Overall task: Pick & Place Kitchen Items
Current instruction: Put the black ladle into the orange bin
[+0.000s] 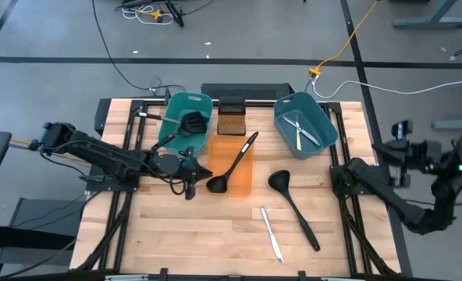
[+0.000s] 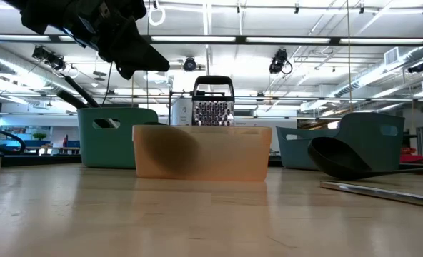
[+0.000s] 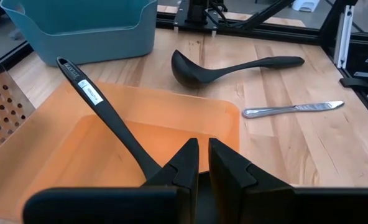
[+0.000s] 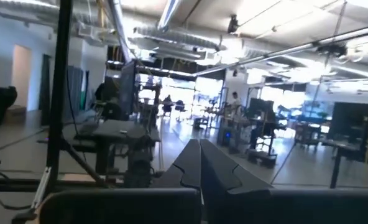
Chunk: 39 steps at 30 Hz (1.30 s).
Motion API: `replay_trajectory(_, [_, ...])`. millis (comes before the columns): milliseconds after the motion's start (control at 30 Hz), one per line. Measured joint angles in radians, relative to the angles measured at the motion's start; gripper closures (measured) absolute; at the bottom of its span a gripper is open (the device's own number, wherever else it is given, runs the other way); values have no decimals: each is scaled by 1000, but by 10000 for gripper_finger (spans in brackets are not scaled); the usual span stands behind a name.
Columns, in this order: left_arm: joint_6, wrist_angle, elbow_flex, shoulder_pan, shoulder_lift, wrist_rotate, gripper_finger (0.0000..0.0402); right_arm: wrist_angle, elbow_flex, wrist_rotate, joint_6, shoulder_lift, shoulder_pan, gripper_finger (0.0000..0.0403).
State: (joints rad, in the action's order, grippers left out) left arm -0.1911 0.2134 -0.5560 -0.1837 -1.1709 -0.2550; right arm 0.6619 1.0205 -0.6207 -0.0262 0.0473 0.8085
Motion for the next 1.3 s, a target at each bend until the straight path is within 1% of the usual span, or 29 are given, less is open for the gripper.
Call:
replay_trajectory(33, [-2, 0, 0, 0, 0, 0, 358, 16, -19, 5, -7, -40, 0, 400])
replay_trajectory(100, [-5, 0, 0, 0, 0, 0, 358, 72, -15, -17, -2, -45, 1, 400])
replay_trajectory(133, [-5, -1, 0, -1, 0, 1, 358, 174, -3, -15, 13, -44, -4, 400])
replay_trajectory(167, [-6, 2, 0, -5, 0, 0, 358, 219, -17, 0, 29, -47, -12, 400])
replay_trajectory(200, [-7, 2, 0, -6, 0, -1, 358, 132, -40, 4, 29, -47, -12, 400])
replay_trajectory(233, [-6, 2, 0, -6, 0, -10, 358, 25, -68, -19, 4, -45, 5, 399])
replay_trajectory(300, [-6, 4, 0, -12, 0, -16, 358, -135, -147, -116, -76, -46, 20, 399])
replay_trajectory(333, [-5, 5, 0, -11, 0, -20, 358, -202, -182, -122, -103, -45, 27, 399])
replay_trajectory(433, [-3, 6, 0, -14, 0, -22, 358, -315, -280, -120, -141, -46, 24, 399])
replay_trajectory(567, [-4, 8, 0, -15, 0, -22, 358, -348, -415, -124, -145, -44, 26, 398])
replay_trajectory(667, [-4, 8, 0, -15, 0, -22, 358, -433, -493, -97, -149, -45, 26, 398])
replay_trajectory(767, [-4, 8, 0, -15, 0, -22, 358, -513, -559, -96, -149, -42, 26, 398])
replay_trajectory(900, [-7, 8, 0, -15, 0, -22, 358, -607, -656, -70, -144, -41, 26, 399])
replay_trajectory(967, [-11, 9, 0, -18, 0, -28, 358, -688, -714, -49, -167, -29, 26, 399])
replay_trajectory(1133, [-16, 9, 0, -24, 0, -30, 358, -873, -852, -74, -262, -4, 1, 400])
replay_trajectory(1233, [-23, 9, 0, -24, 0, -30, 358, -888, -881, -82, -268, -4, -42, 400])
replay_trajectory(1300, [-24, 9, 0, -24, 0, -30, 358, -866, -895, -45, -246, -4, -78, 400])
